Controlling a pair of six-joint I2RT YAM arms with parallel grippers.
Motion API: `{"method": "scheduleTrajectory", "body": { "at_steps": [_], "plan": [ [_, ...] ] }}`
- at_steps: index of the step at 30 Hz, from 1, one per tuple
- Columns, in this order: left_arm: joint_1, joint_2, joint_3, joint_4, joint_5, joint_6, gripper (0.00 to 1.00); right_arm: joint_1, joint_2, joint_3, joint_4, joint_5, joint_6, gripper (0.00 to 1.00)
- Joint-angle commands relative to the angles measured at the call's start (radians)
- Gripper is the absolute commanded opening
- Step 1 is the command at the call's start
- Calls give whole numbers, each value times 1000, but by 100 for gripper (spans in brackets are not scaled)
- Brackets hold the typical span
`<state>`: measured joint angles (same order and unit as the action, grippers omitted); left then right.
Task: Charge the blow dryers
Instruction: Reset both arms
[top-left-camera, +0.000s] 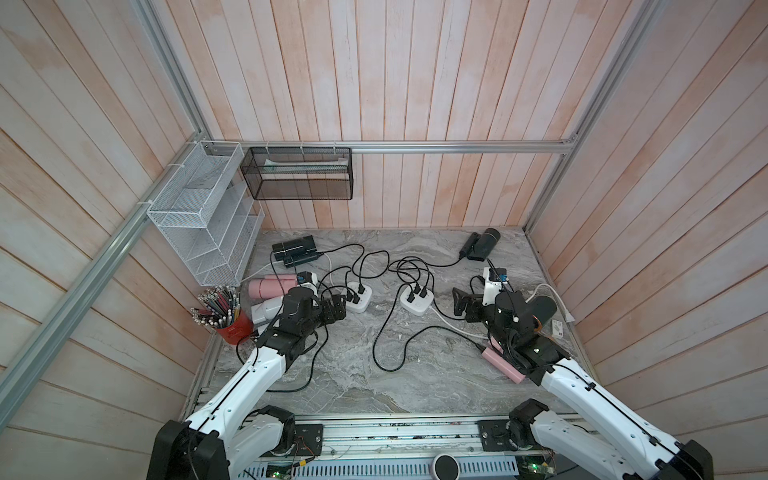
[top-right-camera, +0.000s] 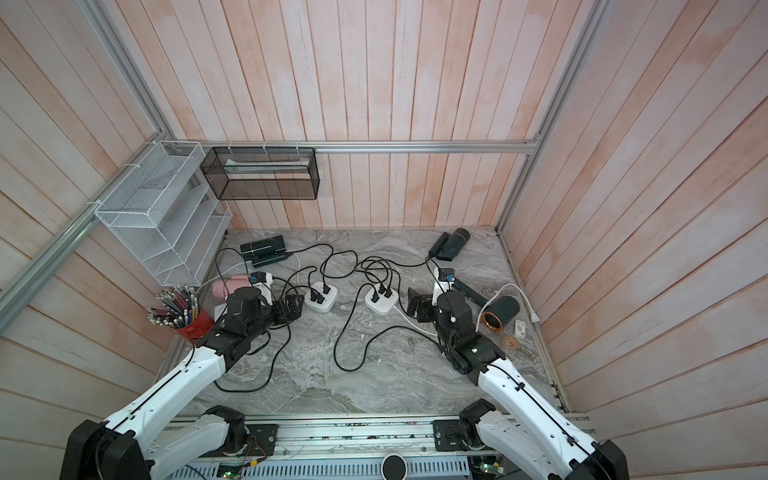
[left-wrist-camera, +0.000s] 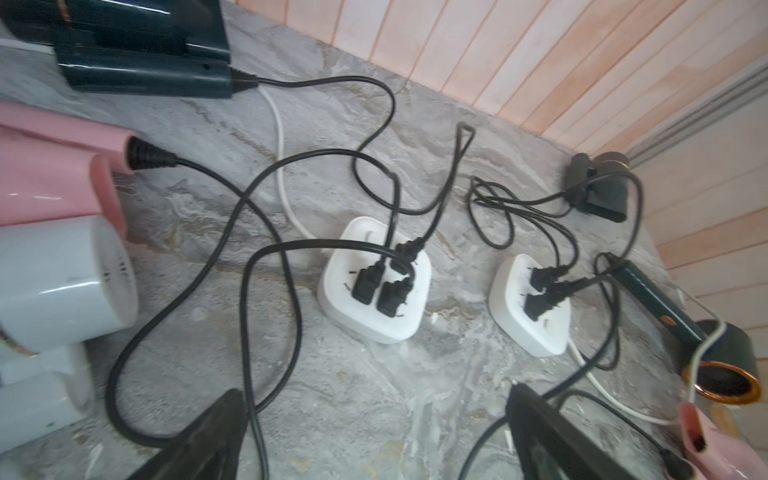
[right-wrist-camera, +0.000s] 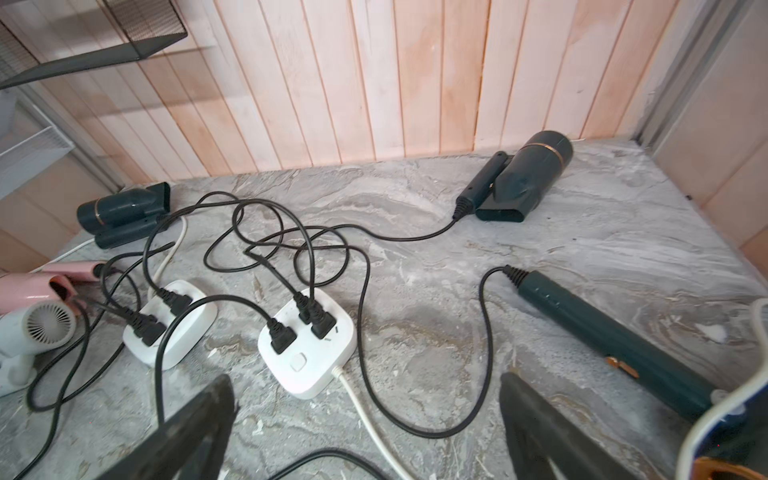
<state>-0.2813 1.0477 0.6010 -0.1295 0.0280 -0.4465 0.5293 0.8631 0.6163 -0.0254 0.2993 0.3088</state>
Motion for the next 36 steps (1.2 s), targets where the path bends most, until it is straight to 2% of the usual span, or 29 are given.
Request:
{"method": "scheduleTrajectory", "body": {
  "at_steps": [1,7,14,19,23,28,36],
  "plan": [
    [32,-22,-27,27,-86,53,100,3,-23,-19,100,123,-35,99],
    [43,-100,-124,149,-216,115,100,1,-104,-208,416,247,-117,95],
    [64,-207,-312,444,-251,356,100,-22,-47,-237,483,265,-216,96],
    [85,-114,-315,486,-263,428,100,-28,-23,-314,633,264,-267,99],
    [103,-15,-348,641,-250,439,100,-40,9,-352,723,268,-313,99],
    [140,123,-358,807,-211,439,100,-105,67,-379,800,219,-314,99],
    [230,212,-351,953,-95,460,100,-210,142,-433,925,160,-303,99]
  ]
}}
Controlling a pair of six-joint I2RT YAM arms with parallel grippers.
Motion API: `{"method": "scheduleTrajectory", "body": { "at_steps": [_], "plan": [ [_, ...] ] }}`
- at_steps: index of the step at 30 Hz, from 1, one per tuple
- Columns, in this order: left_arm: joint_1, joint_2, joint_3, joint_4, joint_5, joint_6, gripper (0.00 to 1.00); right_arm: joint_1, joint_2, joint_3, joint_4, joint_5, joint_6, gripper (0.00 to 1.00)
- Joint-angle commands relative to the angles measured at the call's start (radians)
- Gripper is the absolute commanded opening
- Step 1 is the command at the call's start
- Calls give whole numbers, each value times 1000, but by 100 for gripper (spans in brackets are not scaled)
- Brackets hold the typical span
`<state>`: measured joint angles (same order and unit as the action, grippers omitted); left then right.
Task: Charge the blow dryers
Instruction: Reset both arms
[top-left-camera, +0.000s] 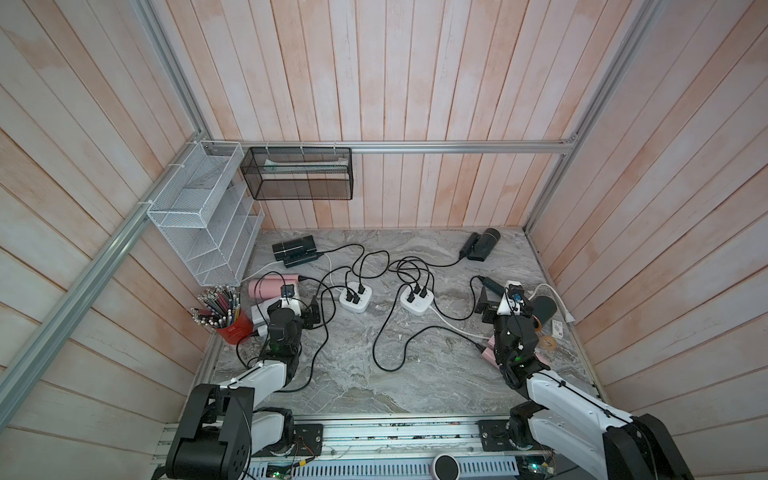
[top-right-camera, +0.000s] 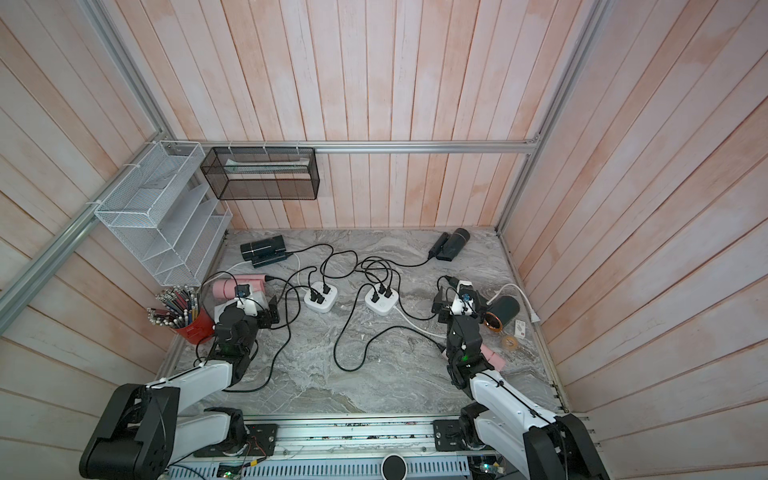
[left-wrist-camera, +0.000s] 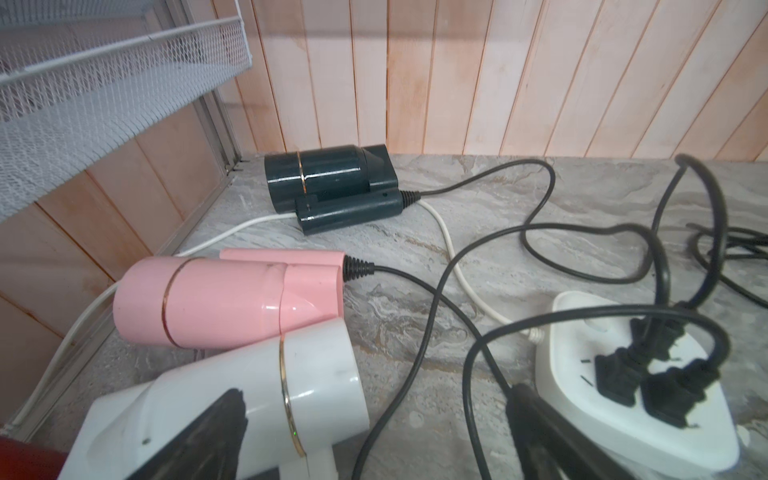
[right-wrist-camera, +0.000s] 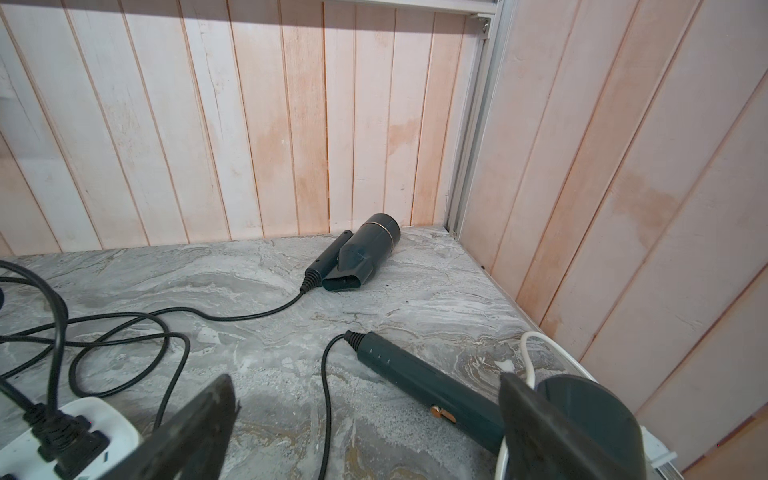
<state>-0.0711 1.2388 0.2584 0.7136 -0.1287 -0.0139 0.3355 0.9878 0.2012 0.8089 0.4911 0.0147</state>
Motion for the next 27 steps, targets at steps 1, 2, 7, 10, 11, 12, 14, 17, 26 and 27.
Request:
{"method": "scheduleTrajectory", "body": {
  "at_steps": [1,2,7,10,11,12,14,17,26,27],
  "plan": [
    [28,31,-8,131,76,33,100,-25,33,-23,109,-33,-9,99],
    [34,41,-8,148,85,36,100,-32,45,-25,118,-34,-10,99],
    [47,101,11,210,116,53,100,-66,109,-43,196,-66,-13,99],
    [47,134,24,243,129,56,100,-83,153,-36,230,-84,-16,99],
    [48,156,18,276,129,52,100,-88,166,-32,240,-84,-19,99],
    [47,183,7,324,130,46,100,-92,181,-28,253,-85,-19,99],
    [50,247,-6,407,139,52,100,-103,208,-25,284,-99,-18,99],
    [50,288,-2,435,129,48,100,-114,245,-6,291,-109,-35,99],
    [72,301,20,406,158,29,100,-182,314,-18,366,-190,-40,99],
    [73,300,19,407,157,29,100,-196,327,-23,381,-222,-38,99]
  ]
}}
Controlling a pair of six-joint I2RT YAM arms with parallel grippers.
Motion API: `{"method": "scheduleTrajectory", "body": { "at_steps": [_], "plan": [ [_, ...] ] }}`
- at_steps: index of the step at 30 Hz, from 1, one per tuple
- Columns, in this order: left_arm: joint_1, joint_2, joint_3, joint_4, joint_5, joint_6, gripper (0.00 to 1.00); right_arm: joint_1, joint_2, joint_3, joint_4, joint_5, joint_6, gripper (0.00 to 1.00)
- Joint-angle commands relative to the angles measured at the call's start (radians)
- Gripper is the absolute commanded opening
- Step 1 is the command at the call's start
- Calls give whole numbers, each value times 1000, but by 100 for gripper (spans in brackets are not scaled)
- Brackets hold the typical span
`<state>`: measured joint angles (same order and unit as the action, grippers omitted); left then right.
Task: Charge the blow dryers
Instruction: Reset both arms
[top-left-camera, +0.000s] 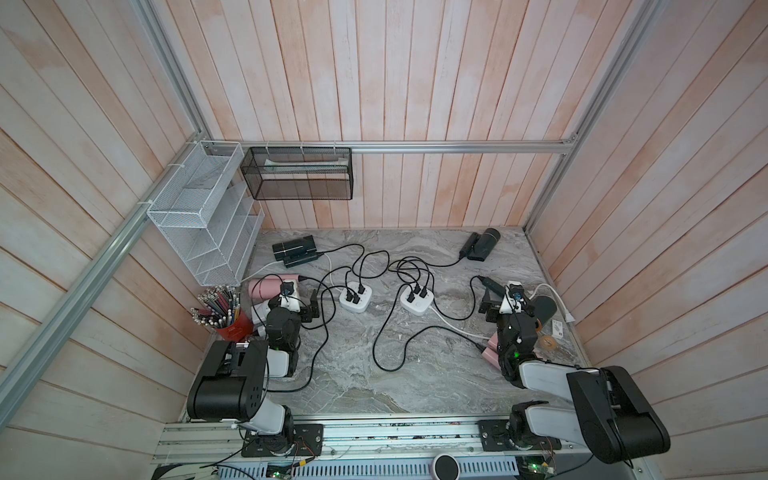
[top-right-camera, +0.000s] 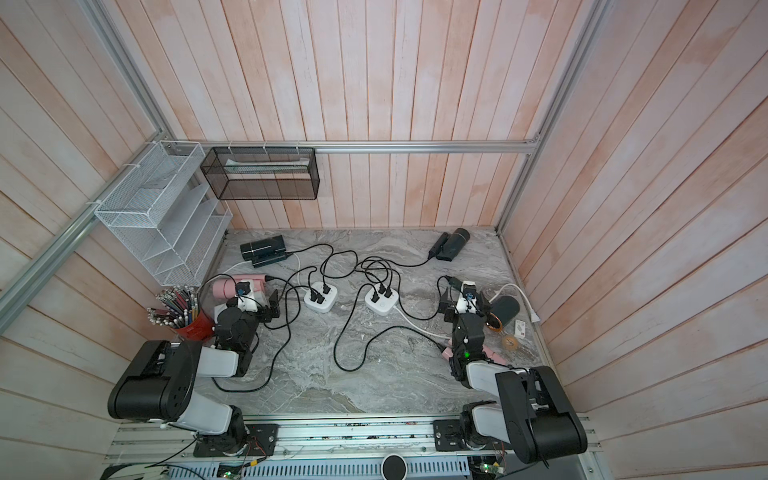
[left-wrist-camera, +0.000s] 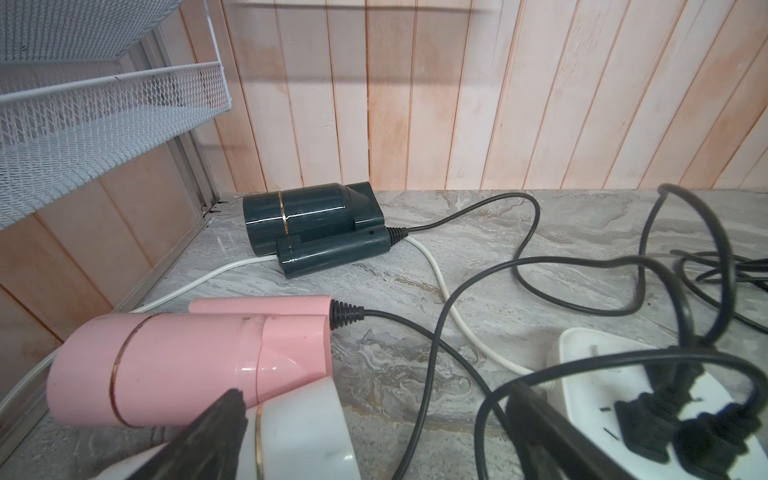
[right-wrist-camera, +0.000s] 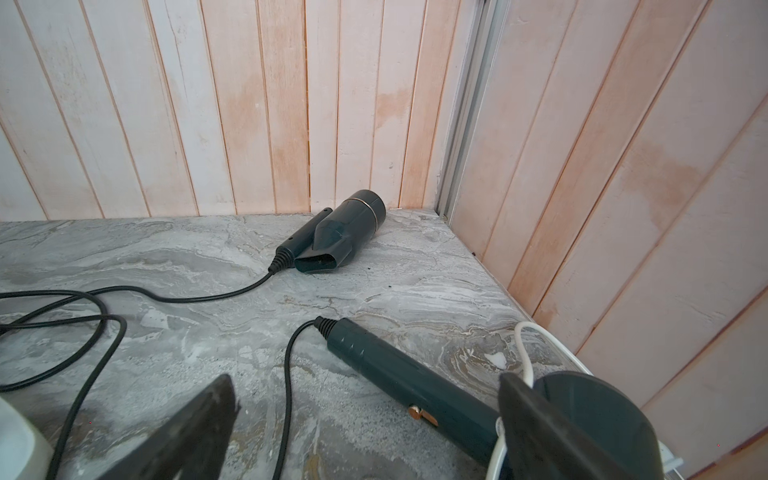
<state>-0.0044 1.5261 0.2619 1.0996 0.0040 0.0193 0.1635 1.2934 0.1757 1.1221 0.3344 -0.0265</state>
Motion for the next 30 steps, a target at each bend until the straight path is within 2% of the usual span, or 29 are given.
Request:
{"method": "scheduleTrajectory", "body": {
  "at_steps": [1,12,14,28,30],
  "plan": [
    [6,13,17,21,25,-4,100,-39,33,1,78,-108,5,99],
    [14,14,25,4,28,-13,100,-142,243,39,182,-316,37,99],
    [14,15,25,4,28,-13,100,-163,239,51,146,-362,45,99],
    [14,14,27,2,31,-12,100,-163,241,51,153,-362,42,99],
    [27,15,27,2,89,-9,100,-164,241,49,155,-365,43,99]
  ]
}}
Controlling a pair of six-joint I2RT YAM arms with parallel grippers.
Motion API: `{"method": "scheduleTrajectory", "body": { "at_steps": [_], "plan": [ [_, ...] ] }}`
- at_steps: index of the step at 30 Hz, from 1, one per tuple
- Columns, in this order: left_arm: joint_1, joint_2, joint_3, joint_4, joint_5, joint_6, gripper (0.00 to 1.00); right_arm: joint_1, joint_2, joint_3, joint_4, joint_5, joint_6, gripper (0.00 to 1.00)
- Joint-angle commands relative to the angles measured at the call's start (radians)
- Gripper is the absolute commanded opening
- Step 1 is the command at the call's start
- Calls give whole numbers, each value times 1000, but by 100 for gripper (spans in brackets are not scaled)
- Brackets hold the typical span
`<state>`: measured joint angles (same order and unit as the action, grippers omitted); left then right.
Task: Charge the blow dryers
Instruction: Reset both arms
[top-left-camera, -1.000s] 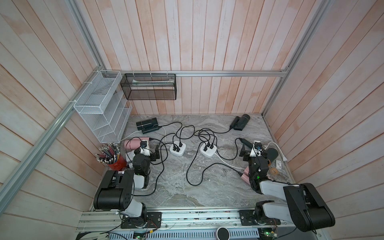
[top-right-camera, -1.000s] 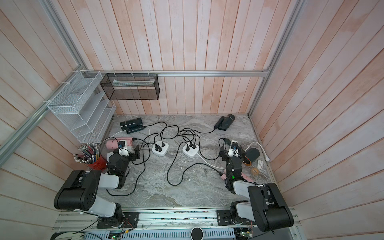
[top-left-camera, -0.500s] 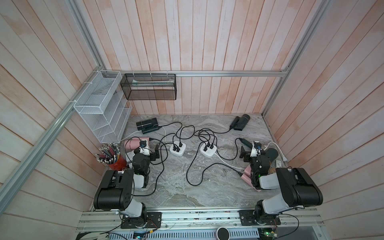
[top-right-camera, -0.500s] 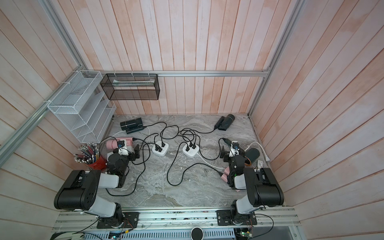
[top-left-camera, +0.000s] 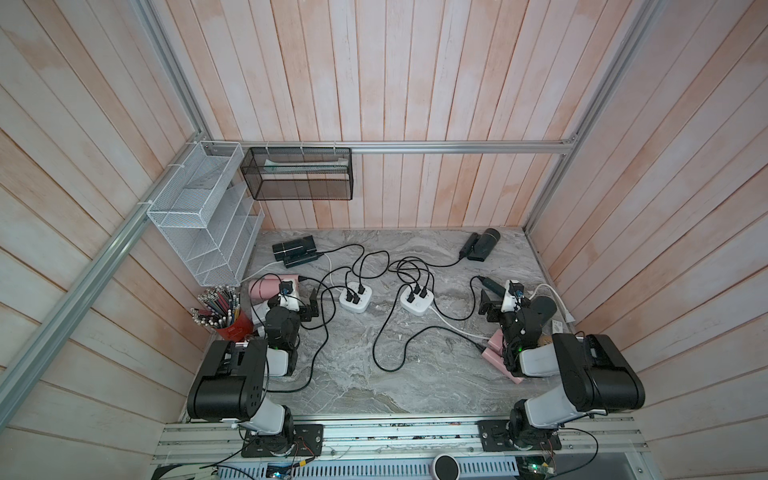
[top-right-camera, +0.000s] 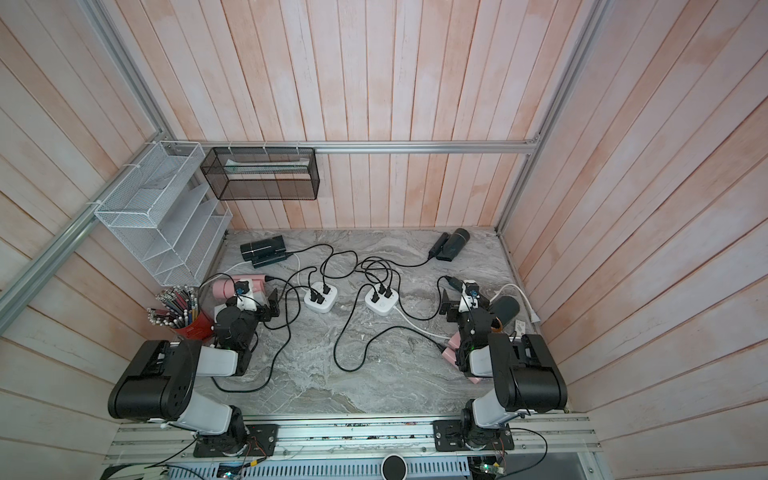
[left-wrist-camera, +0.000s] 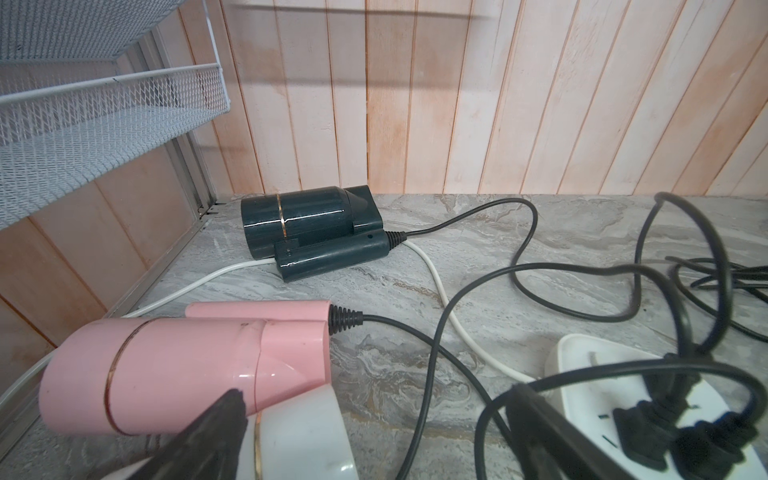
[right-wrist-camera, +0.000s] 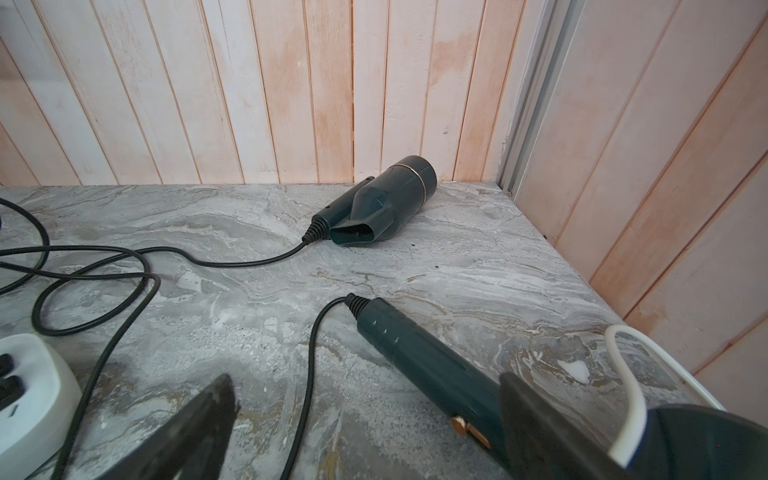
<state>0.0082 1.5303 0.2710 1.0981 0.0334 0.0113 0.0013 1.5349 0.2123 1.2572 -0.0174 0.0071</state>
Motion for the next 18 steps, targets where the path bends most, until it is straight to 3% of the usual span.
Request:
{"method": "scheduleTrajectory", "body": {
  "at_steps": [1,5,18],
  "plan": [
    [29,10,16,5,102,-1,100,-6,-2,6,32,-32,8,99],
    [35,10,17,4,118,-3,100,-30,-1,-5,55,-160,-14,99],
    [35,10,16,5,115,-4,100,-24,0,-1,45,-150,-19,99]
  ]
}}
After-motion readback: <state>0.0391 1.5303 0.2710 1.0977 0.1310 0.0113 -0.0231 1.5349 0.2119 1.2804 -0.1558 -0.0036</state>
